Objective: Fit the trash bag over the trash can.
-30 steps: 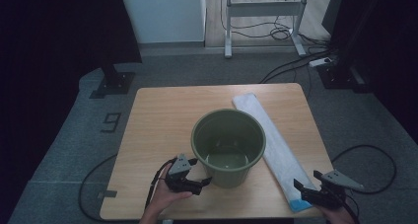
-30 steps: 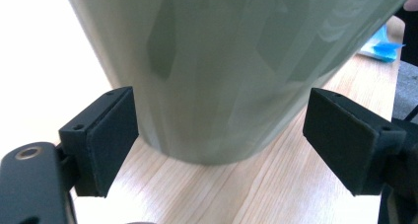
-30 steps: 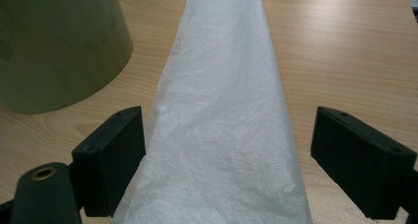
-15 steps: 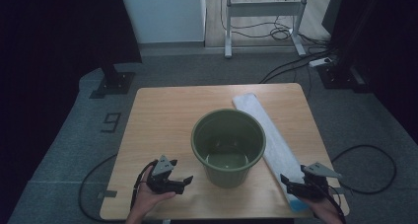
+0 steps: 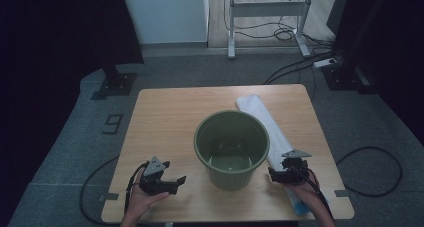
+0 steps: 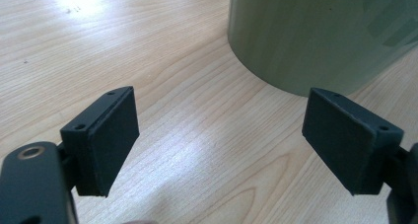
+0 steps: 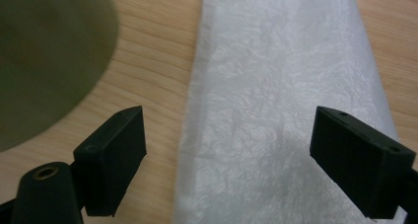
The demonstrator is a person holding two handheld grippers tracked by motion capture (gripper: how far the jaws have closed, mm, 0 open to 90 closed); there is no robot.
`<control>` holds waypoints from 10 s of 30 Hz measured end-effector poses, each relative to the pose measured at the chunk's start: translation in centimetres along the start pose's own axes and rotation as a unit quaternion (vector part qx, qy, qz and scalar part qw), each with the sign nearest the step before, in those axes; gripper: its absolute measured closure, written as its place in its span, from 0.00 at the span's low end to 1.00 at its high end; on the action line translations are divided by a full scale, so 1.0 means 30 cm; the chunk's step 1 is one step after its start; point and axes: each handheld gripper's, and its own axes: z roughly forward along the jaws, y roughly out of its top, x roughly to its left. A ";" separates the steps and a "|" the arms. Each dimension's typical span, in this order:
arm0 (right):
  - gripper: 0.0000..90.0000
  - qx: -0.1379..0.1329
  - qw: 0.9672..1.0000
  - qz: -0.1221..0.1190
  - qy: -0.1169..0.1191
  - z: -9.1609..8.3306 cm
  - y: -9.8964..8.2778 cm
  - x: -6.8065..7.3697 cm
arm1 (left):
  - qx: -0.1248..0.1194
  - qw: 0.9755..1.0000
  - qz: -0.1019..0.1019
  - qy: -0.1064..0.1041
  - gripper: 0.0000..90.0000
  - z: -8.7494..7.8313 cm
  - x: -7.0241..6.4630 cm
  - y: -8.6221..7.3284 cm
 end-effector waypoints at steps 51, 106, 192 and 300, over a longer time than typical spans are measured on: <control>0.99 -0.267 0.963 0.007 0.033 -0.488 0.191 -0.214 | -0.071 0.997 0.033 0.027 0.18 -0.185 -0.071 0.287; 0.99 -0.347 0.922 -0.079 0.152 -0.668 0.464 0.054 | -0.078 0.989 0.094 -0.080 0.24 -0.135 -0.263 0.533; 0.99 -0.344 0.919 -0.078 0.174 -0.646 0.460 0.063 | -0.069 0.982 0.117 -0.132 0.51 0.160 -0.495 0.805; 0.99 -0.326 0.909 -0.131 0.224 -0.574 0.604 0.274 | -0.130 0.987 0.090 -0.039 1.00 -0.260 -0.133 0.758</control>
